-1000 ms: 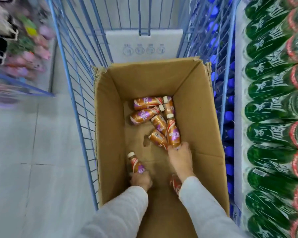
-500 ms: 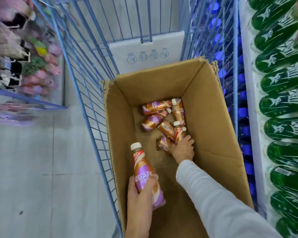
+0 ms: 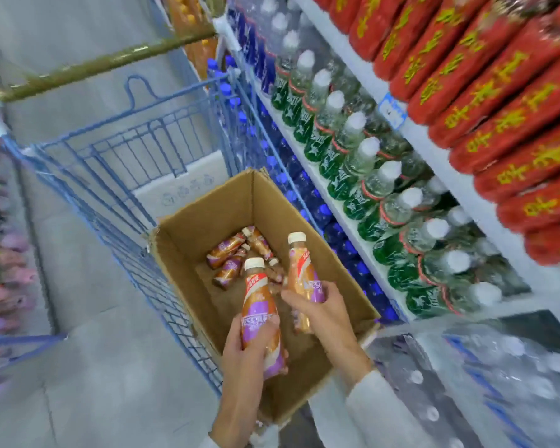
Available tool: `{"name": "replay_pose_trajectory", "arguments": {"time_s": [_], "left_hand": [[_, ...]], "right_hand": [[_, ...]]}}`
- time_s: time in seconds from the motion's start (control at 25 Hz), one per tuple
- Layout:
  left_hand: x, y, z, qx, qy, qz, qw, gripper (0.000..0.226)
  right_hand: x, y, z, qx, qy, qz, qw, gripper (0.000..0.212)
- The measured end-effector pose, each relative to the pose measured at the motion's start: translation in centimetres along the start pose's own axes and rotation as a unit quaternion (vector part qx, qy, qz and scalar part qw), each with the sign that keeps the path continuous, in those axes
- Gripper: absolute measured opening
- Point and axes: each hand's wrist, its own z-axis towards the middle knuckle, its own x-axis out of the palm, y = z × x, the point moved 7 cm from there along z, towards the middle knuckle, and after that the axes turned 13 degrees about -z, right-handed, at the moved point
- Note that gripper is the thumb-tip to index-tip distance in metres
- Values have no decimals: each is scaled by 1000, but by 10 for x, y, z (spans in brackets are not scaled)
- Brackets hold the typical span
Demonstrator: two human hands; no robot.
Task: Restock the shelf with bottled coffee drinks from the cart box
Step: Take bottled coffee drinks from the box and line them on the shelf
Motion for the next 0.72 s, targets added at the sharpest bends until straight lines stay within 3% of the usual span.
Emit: {"name": "replay_pose_trajectory", "arguments": {"time_s": [0.08, 0.24, 0.28, 0.4, 0.6, 0.72], "left_hand": [[20, -13, -29, 25, 79, 35, 996, 28], [72, -15, -92, 47, 239, 97, 965, 51], [86, -9, -107, 51, 276, 108, 954, 47], [127, 17, -153, 56, 376, 143, 914, 26], [186, 97, -244, 24, 508, 226, 831, 79], [209, 153, -316, 10, 573, 233, 785, 61]], "right_hand": [[-34, 12, -51, -39, -40, 79, 995, 52], [-110, 11, -136, -79, -96, 233, 964, 77], [-131, 6, -153, -93, -113, 251, 957, 78], [-188, -20, -207, -116, -178, 261, 942, 77], [-275, -85, -311, -137, -310, 257, 905, 59], [-324, -130, -375, -152, -375, 247, 881, 54]]}}
